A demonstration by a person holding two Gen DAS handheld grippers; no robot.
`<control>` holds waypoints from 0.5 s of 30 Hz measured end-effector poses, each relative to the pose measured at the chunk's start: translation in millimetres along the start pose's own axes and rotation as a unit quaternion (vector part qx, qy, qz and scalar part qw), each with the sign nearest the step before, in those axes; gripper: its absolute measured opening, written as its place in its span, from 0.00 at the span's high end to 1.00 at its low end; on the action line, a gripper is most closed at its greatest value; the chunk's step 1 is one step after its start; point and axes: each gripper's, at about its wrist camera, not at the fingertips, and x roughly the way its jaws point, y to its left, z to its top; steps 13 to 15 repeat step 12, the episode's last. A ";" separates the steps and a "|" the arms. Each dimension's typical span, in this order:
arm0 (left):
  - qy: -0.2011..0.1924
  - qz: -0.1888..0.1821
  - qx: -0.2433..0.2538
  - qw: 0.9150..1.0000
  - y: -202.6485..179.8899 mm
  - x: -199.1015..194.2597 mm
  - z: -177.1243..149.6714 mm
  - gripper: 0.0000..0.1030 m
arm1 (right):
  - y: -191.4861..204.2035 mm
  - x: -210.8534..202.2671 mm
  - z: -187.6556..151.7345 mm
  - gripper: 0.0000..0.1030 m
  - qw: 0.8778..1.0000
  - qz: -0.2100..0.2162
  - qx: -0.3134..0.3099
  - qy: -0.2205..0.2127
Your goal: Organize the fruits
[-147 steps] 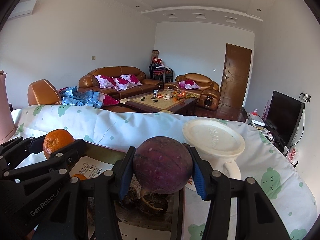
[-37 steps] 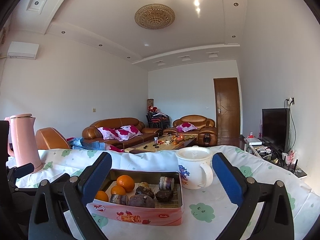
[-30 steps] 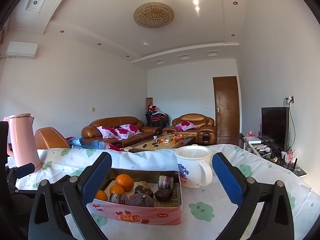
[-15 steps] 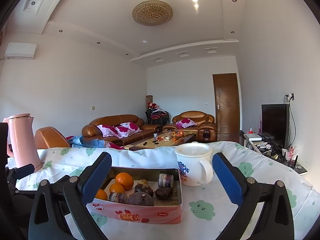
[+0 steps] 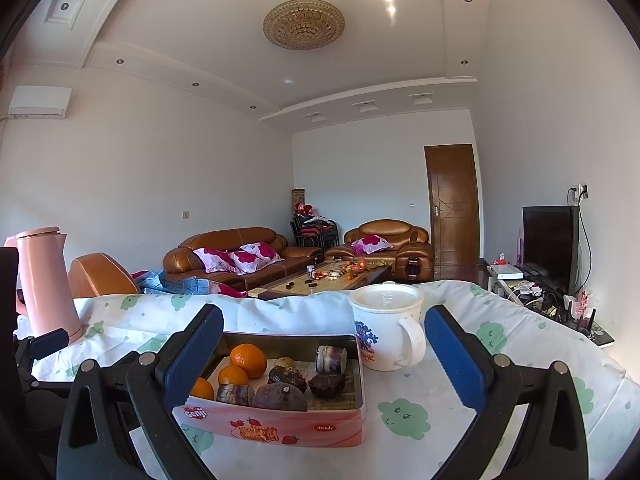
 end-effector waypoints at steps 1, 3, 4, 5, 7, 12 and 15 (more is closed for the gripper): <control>0.001 -0.003 -0.002 1.000 1.6 0.0 -0.2 0.00 | 0.0 0.2 0.5 0.01 1.000 0.000 0.000 0.001; 0.003 -0.008 -0.003 1.000 3.6 0.9 -1.1 0.00 | 0.2 0.3 0.8 0.01 1.000 0.000 -0.001 0.002; 0.003 -0.008 -0.003 1.000 5.0 0.6 -1.4 0.00 | 0.2 0.3 0.8 0.01 1.000 0.000 -0.001 0.002; 0.003 -0.007 -0.003 1.000 3.4 1.2 -0.7 0.00 | 0.2 0.6 1.0 0.01 1.000 0.001 -0.001 0.002; 0.003 -0.009 -0.002 1.000 3.8 0.7 -0.9 0.00 | 0.5 0.3 1.2 0.01 1.000 0.001 -0.001 0.003; 0.003 -0.008 0.001 1.000 2.0 0.8 -0.8 0.00 | 0.5 2.9 2.3 0.01 1.000 0.000 0.000 0.008; 0.003 -0.008 0.001 1.000 2.0 0.8 -0.8 0.00 | 0.5 2.9 2.3 0.01 1.000 0.000 0.000 0.008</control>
